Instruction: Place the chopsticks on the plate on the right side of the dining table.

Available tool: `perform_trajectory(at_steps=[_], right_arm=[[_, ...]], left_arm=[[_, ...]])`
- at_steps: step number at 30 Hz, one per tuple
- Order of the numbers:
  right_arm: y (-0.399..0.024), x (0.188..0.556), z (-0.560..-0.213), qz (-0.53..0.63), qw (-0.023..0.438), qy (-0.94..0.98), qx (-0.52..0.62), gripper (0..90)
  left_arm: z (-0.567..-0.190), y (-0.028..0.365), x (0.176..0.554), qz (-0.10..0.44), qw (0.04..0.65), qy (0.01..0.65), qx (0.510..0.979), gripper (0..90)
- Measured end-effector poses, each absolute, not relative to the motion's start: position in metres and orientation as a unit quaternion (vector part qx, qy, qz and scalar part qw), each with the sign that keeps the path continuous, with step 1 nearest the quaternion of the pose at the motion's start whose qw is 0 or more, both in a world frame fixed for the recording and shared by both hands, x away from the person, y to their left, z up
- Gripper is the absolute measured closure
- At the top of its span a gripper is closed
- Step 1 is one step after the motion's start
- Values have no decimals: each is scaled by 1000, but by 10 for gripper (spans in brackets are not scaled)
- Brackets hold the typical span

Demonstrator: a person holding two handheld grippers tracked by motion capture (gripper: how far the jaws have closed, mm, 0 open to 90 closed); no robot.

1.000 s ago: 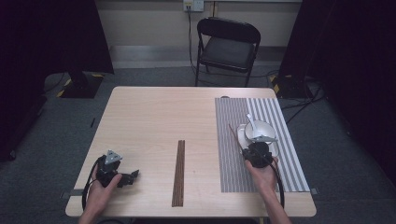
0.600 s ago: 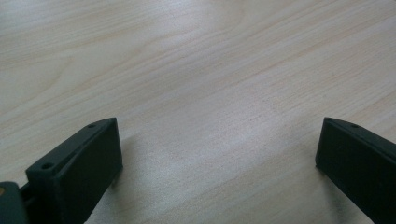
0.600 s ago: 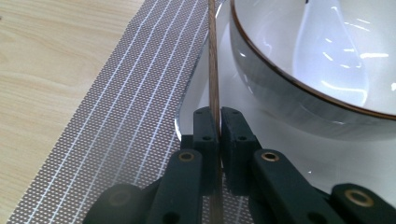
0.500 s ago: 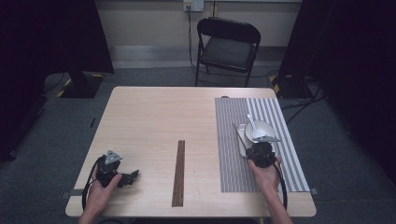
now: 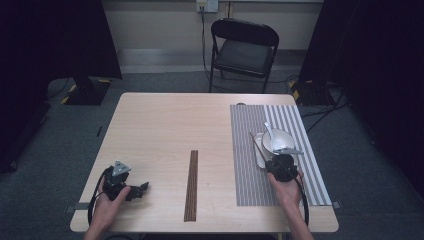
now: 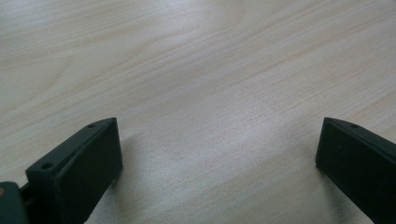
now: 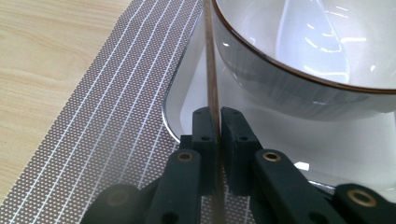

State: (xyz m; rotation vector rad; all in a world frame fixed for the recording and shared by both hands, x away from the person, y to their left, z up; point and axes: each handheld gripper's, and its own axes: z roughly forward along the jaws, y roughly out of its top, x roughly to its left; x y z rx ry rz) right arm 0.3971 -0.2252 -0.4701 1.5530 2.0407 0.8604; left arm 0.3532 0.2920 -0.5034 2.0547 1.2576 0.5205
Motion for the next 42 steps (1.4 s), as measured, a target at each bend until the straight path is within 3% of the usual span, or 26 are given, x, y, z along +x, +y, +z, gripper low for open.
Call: perform_trajectory(at_steps=[12,19,22,30,42], right_arm=[[-232,400,-472,309,218,729,570,818],[-232,395,-465,312,231,722,573,636],[-229,390,-460,318,230,722,569,600],[-203,374,-445,349,223,742,527,527],[-141,365,-459,357,185,787,468,401]], left_arm=[[-503,292,353,199,332,481,786,0],[-503,292,353,199,332,481,786,0],[-503,292,353,199,332,481,786,0],[-503,292,353,199,332,481,786,0],[-503,292,353,199,332,481,786,0]])
